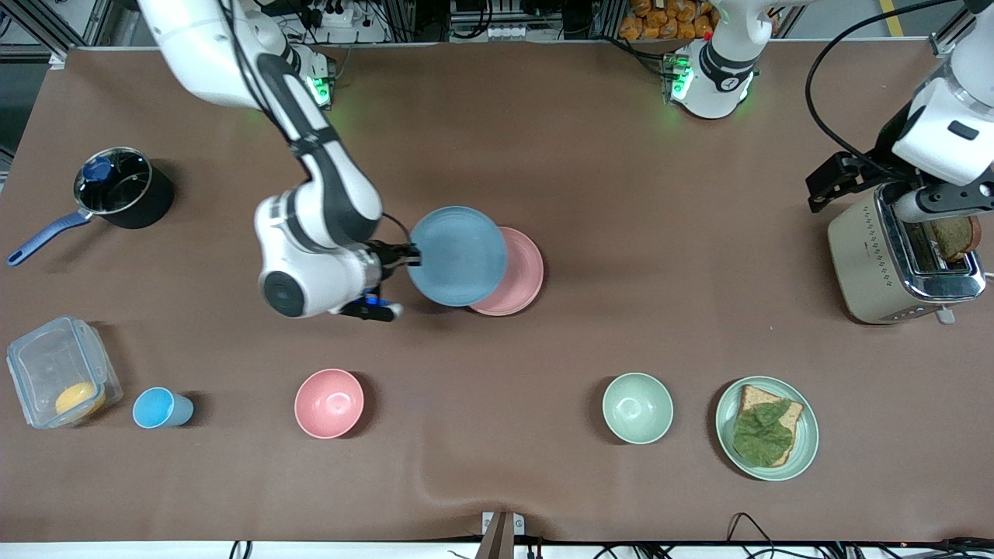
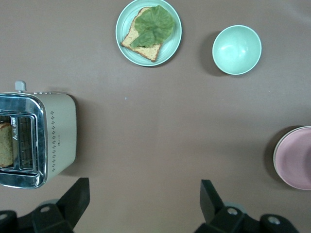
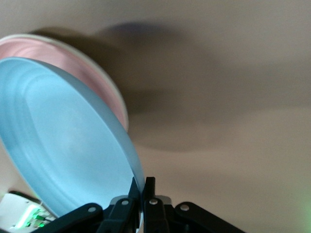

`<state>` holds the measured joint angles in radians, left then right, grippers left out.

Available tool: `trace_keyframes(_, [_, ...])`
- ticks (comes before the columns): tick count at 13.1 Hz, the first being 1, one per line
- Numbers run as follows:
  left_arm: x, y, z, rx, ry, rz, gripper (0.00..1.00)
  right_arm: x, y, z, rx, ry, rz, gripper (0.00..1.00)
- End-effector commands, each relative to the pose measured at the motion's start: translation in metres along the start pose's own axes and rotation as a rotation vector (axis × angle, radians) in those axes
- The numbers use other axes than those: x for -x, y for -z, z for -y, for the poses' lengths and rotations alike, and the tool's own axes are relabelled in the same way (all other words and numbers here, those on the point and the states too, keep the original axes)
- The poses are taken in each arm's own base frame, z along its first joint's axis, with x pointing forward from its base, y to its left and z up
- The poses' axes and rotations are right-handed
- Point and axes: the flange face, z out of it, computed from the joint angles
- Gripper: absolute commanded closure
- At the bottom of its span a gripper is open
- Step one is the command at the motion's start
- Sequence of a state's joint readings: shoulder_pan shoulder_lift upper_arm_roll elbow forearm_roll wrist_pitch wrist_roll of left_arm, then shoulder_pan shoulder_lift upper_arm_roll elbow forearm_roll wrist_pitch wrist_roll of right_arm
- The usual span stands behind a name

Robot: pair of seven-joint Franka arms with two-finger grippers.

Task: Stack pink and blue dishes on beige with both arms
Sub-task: 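Lower the blue plate onto the pink plate and open the right gripper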

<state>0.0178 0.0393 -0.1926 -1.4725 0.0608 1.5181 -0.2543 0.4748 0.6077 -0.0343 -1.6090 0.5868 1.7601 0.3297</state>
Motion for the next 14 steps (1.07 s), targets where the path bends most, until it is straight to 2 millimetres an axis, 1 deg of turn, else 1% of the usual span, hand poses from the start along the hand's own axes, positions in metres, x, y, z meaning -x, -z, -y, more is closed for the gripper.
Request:
trace_keyframes(1, [0.006, -0.001, 0.005, 0.002, -0.034, 0.017, 0.00, -0.017, -0.016, 0.023, -0.045, -0.010, -0.020, 1.00])
trace_keyframes(3, [0.005, -0.002, 0.008, 0.001, -0.033, 0.019, 0.00, -0.020, -0.035, 0.033, -0.040, -0.002, -0.045, 1.00])
trace_keyframes(5, [0.004, -0.006, 0.014, -0.001, -0.023, 0.027, 0.00, -0.021, -0.039, 0.034, -0.041, -0.003, -0.041, 1.00])
trace_keyframes(7, [0.007, -0.003, 0.021, 0.000, -0.047, 0.023, 0.00, -0.020, -0.041, 0.035, -0.043, -0.003, -0.037, 1.00])
trace_keyframes(8, [0.007, -0.003, 0.023, 0.000, -0.042, 0.023, 0.00, -0.022, -0.046, 0.034, -0.038, -0.006, -0.031, 0.63])
trace_keyframes(9, [0.007, -0.003, 0.023, 0.000, -0.044, 0.023, 0.00, -0.022, -0.047, 0.035, -0.036, 0.000, -0.032, 0.01])
trace_keyframes(10, [0.007, -0.003, 0.022, 0.000, -0.045, 0.023, 0.00, -0.021, -0.047, 0.036, -0.035, 0.007, -0.029, 0.00])
trace_keyframes(11, [0.007, -0.003, 0.022, 0.000, -0.046, 0.025, 0.00, -0.020, -0.042, 0.035, -0.036, 0.010, -0.032, 0.00])
trace_keyframes(14, [0.007, -0.003, 0.022, 0.000, -0.047, 0.025, 0.00, -0.025, -0.017, 0.023, -0.049, 0.006, -0.054, 0.00])
